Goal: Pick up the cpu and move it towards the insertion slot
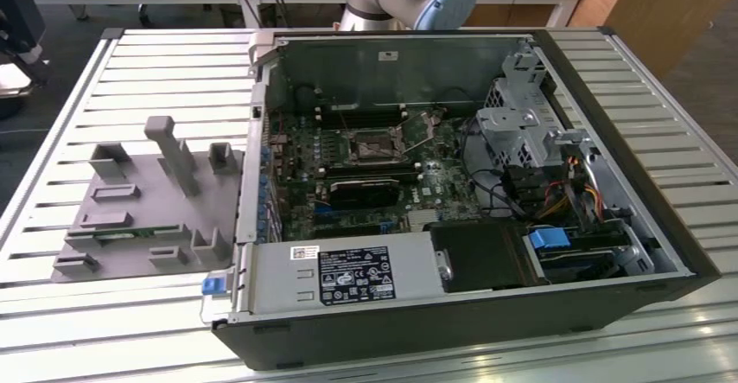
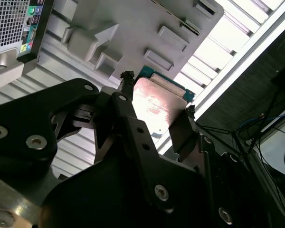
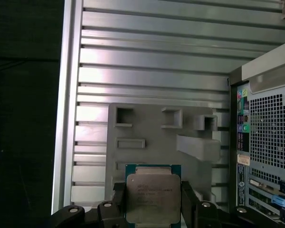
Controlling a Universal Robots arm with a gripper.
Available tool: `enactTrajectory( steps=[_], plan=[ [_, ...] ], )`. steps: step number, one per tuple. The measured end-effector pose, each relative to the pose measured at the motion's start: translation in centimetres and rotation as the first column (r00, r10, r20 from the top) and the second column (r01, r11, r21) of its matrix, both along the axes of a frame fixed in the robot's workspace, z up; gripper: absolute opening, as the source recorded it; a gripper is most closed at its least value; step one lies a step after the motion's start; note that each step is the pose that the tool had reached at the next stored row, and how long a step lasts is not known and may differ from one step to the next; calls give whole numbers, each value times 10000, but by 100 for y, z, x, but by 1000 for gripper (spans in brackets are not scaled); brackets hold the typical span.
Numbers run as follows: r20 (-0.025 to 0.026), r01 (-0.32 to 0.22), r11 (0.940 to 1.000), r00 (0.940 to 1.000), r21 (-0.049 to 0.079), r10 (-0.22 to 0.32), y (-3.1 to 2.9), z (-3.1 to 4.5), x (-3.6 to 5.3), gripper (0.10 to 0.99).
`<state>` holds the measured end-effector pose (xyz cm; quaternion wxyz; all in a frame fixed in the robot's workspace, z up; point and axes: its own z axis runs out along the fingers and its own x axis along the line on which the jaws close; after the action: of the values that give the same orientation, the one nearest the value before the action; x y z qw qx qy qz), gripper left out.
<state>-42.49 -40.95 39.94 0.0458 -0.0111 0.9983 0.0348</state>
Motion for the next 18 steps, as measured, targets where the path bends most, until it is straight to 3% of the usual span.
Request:
enactTrajectory(
  steps=[6, 12, 18],
  plan=[
    [52, 0, 10000, 10000, 0, 0, 0, 126, 0, 541],
    [56, 0, 10000, 10000, -2, 0, 1, 139, 10, 541],
    [20, 0, 10000, 10000, -1, 0, 0, 136, 170, 541]
  ],
)
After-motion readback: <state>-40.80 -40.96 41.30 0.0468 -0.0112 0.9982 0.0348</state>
